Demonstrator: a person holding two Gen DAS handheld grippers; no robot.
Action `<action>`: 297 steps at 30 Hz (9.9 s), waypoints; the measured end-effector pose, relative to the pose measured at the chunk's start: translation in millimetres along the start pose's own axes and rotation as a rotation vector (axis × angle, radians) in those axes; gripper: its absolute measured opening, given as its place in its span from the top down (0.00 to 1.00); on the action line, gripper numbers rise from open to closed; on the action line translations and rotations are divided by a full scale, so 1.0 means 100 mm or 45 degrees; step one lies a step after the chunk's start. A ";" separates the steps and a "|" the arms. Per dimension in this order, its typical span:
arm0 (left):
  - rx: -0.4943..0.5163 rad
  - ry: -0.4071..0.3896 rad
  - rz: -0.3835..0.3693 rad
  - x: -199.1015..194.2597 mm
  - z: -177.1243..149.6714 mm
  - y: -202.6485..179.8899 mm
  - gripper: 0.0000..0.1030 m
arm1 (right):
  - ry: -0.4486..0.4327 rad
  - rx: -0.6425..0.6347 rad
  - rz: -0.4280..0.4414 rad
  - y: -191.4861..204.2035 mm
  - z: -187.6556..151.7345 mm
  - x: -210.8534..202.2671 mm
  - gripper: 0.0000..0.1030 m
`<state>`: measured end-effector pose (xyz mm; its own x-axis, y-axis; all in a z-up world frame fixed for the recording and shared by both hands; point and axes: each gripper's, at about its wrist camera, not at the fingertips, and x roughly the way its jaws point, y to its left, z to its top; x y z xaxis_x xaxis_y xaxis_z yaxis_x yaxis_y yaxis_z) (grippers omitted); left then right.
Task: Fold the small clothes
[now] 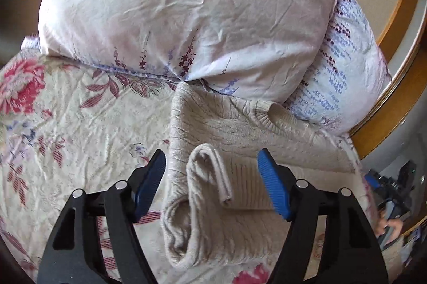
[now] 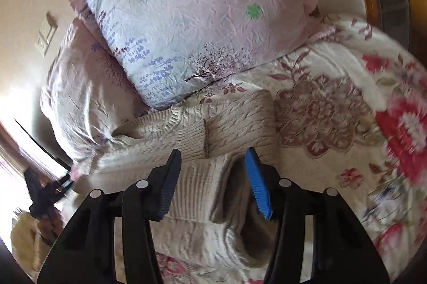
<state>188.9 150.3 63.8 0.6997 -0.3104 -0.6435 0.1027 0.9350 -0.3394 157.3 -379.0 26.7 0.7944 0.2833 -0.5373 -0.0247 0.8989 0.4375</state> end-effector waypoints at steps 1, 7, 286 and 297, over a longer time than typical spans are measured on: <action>0.079 -0.006 0.050 -0.02 -0.02 -0.02 0.34 | -0.008 -0.101 -0.082 0.05 -0.01 -0.04 0.49; 0.172 0.121 -0.010 -0.05 -0.15 0.01 0.54 | 0.071 -0.174 0.015 -0.03 -0.11 -0.13 0.54; 0.424 0.106 -0.078 0.61 -0.57 -1.96 0.02 | 0.087 0.312 0.217 -0.28 0.06 -0.14 0.48; 0.728 0.109 0.037 0.64 -0.88 -2.31 0.02 | 0.097 0.139 0.067 -0.12 -0.18 -0.14 0.86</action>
<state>147.6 -100.9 40.4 0.6506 -0.2736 -0.7084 0.4667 0.8800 0.0887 136.0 -387.6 16.4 0.7450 0.3578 -0.5630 0.0040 0.8415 0.5402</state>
